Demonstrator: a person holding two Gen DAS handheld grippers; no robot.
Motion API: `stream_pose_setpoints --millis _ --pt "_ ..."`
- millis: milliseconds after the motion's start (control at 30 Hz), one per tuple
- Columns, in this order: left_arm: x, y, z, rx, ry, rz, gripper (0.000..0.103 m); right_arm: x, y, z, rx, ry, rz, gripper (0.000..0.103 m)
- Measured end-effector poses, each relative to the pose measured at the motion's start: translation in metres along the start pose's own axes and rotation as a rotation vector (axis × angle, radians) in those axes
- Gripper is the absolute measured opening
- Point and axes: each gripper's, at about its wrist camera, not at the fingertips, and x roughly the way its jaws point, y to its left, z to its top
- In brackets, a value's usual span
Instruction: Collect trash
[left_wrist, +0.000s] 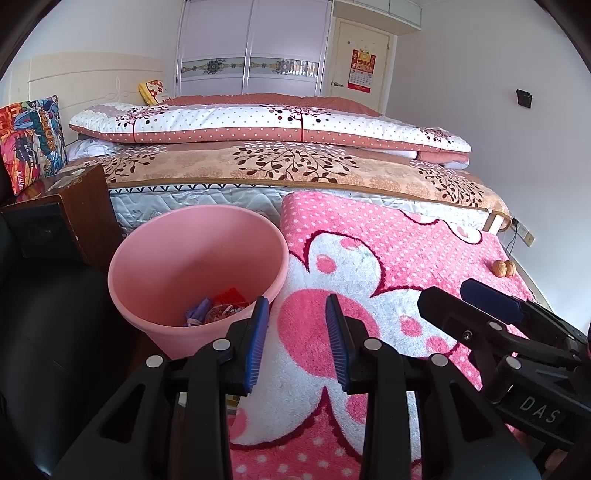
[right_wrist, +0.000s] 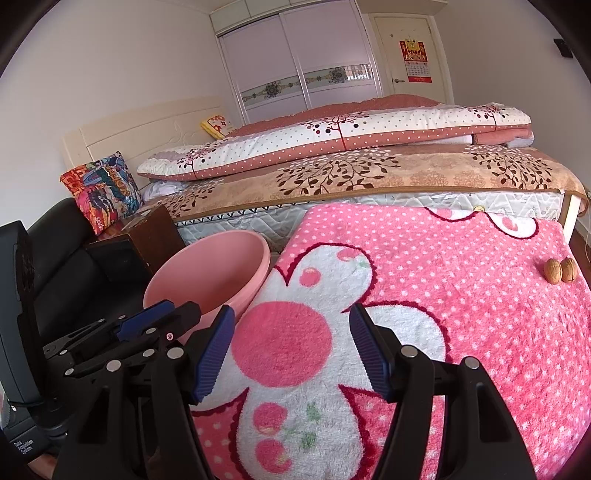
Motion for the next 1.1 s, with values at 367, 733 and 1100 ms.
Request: stream_pose_setpoints --millis 367,733,1100 --pt "-0.001 0.001 0.0 -0.012 -0.003 0.003 0.033 0.0 0.002 -0.002 -0.001 0.006 -0.001 0.064" --pt "-0.001 0.007 0.001 -0.025 -0.009 0.016 0.033 0.001 0.001 -0.002 0.007 0.004 -0.007 0.064" --pt "-0.003 0.011 0.003 -0.036 -0.016 0.024 0.033 0.002 0.002 -0.002 0.003 0.003 -0.006 0.064"
